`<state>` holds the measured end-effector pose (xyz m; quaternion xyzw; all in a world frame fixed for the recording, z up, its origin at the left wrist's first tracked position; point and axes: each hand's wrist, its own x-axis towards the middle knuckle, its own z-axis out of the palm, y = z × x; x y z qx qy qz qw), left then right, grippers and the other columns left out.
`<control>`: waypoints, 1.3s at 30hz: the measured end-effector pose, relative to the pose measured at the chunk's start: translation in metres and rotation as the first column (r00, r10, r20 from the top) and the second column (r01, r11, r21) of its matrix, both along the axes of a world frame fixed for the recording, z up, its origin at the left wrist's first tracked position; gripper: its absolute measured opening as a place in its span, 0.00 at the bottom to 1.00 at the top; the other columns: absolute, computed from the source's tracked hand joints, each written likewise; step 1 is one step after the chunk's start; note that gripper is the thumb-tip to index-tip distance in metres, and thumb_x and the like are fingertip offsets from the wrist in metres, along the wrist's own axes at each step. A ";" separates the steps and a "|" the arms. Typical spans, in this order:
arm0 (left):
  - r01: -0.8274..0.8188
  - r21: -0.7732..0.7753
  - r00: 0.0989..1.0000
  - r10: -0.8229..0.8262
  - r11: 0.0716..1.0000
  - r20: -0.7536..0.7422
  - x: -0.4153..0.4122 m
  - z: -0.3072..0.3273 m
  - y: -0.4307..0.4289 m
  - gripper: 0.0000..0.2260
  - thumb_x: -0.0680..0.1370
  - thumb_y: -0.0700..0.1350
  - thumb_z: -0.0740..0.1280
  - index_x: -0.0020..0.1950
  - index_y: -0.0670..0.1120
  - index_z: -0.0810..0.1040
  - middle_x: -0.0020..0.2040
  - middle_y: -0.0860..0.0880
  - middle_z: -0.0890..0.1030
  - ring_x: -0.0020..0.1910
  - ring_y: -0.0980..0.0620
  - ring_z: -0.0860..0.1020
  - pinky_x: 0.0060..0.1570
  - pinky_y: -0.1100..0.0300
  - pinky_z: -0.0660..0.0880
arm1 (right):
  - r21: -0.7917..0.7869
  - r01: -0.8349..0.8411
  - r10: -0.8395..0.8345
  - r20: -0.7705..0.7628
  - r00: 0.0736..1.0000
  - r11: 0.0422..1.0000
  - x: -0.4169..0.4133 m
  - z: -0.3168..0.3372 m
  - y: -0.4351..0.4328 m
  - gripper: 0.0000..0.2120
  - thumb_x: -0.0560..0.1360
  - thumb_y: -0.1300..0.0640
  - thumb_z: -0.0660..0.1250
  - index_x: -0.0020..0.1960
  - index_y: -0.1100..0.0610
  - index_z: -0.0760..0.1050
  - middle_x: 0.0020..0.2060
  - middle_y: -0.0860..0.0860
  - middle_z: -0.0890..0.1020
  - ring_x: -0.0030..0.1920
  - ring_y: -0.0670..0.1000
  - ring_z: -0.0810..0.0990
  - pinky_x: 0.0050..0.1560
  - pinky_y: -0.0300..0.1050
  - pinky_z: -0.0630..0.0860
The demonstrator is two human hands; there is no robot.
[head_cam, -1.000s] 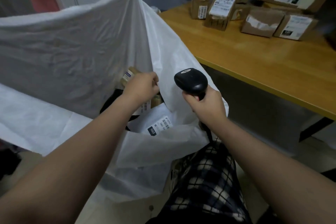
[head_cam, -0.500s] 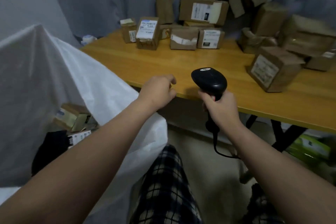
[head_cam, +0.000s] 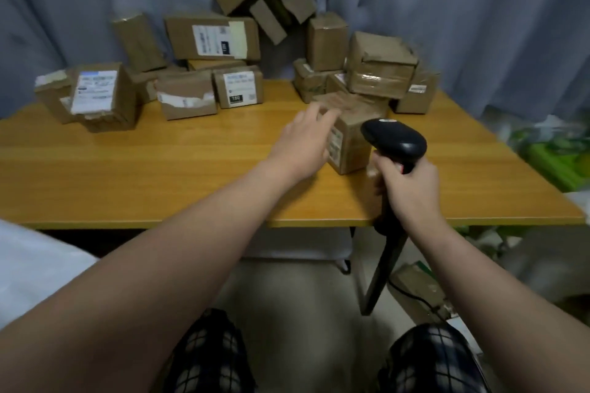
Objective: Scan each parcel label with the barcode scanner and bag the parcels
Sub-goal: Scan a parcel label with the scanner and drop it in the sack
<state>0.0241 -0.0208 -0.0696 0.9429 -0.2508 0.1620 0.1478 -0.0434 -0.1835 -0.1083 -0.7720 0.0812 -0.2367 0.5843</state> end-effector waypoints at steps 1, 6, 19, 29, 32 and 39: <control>0.011 0.055 0.999 -0.013 0.998 0.035 0.011 0.005 -0.004 0.30 0.76 0.40 0.66 0.76 0.50 0.59 0.75 0.44 0.60 0.72 0.43 0.62 0.69 0.49 0.63 | 0.011 0.000 0.000 -0.002 1.000 1.000 0.005 0.004 -0.003 0.18 0.69 0.45 0.72 0.38 0.62 0.77 0.31 0.58 0.80 0.37 0.62 0.82 0.44 0.62 0.79; 0.087 0.317 0.995 -0.068 0.945 -0.073 0.051 0.006 -0.010 0.35 0.79 0.43 0.64 0.79 0.57 0.48 0.80 0.49 0.49 0.78 0.46 0.46 0.76 0.43 0.44 | 0.062 -0.004 0.002 0.032 0.999 0.998 0.024 0.020 -0.007 0.05 0.74 0.54 0.72 0.42 0.49 0.76 0.37 0.46 0.80 0.41 0.42 0.79 0.43 0.40 0.73; 0.009 -0.048 0.972 -0.020 0.999 -0.235 0.042 0.008 0.019 0.28 0.76 0.50 0.69 0.73 0.64 0.65 0.78 0.46 0.53 0.77 0.42 0.50 0.74 0.40 0.50 | 0.291 -0.248 0.303 -0.159 0.940 0.924 0.052 0.045 0.008 0.13 0.73 0.61 0.72 0.55 0.52 0.75 0.50 0.52 0.82 0.49 0.50 0.82 0.49 0.48 0.80; -0.039 -0.319 0.935 -0.078 0.947 -0.345 -0.008 0.007 0.093 0.41 0.72 0.45 0.74 0.78 0.53 0.53 0.71 0.47 0.64 0.66 0.54 0.67 0.64 0.61 0.68 | 0.301 -0.331 0.394 -0.178 0.902 0.894 0.030 0.046 0.042 0.16 0.73 0.62 0.72 0.59 0.54 0.74 0.50 0.51 0.83 0.49 0.50 0.82 0.46 0.45 0.78; -0.127 -0.375 0.916 -0.037 0.918 -0.400 -0.026 0.007 0.114 0.43 0.70 0.49 0.76 0.78 0.53 0.53 0.70 0.46 0.68 0.66 0.49 0.71 0.67 0.52 0.70 | 0.307 -0.336 0.402 -0.186 0.897 0.891 0.020 0.043 0.063 0.15 0.73 0.58 0.72 0.59 0.54 0.75 0.47 0.50 0.83 0.47 0.48 0.82 0.42 0.41 0.76; -0.363 -0.641 0.874 0.009 0.676 -0.486 -0.058 -0.002 0.134 0.26 0.71 0.49 0.75 0.63 0.47 0.65 0.59 0.49 0.74 0.55 0.51 0.78 0.51 0.58 0.79 | 0.430 -0.240 0.280 -0.031 0.960 0.870 0.001 0.021 0.092 0.09 0.74 0.59 0.72 0.51 0.53 0.74 0.39 0.42 0.77 0.40 0.39 0.75 0.36 0.31 0.69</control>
